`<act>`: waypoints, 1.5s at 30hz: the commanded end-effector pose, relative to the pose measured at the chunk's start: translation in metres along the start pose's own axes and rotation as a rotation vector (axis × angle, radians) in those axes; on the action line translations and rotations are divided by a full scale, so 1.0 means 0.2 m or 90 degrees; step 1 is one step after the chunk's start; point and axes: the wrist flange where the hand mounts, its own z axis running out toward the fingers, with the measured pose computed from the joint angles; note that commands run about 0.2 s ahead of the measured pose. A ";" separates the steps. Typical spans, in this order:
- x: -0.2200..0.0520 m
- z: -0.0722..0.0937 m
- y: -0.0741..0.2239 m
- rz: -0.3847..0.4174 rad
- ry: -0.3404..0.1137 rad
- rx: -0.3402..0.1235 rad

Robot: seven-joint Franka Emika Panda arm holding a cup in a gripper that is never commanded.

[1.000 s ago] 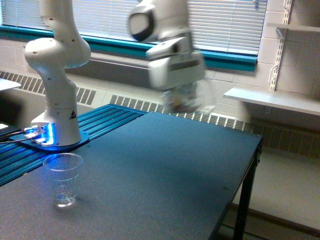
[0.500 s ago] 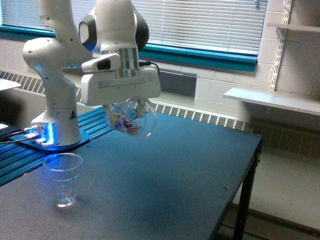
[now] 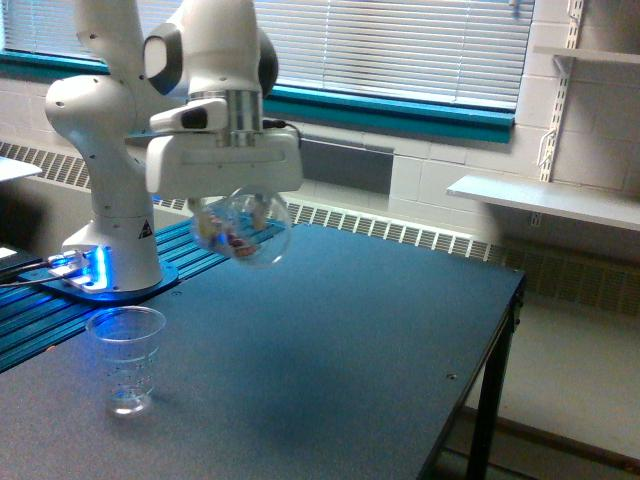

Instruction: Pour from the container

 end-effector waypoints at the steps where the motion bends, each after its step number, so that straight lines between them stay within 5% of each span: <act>1: -0.01 0.02 0.17 0.053 -0.009 -0.017; 20: -0.13 0.09 0.59 0.102 -0.046 -0.085; 30: -0.19 0.16 0.79 0.133 -0.088 -0.129; 45: -0.16 0.21 0.81 0.154 -0.115 -0.147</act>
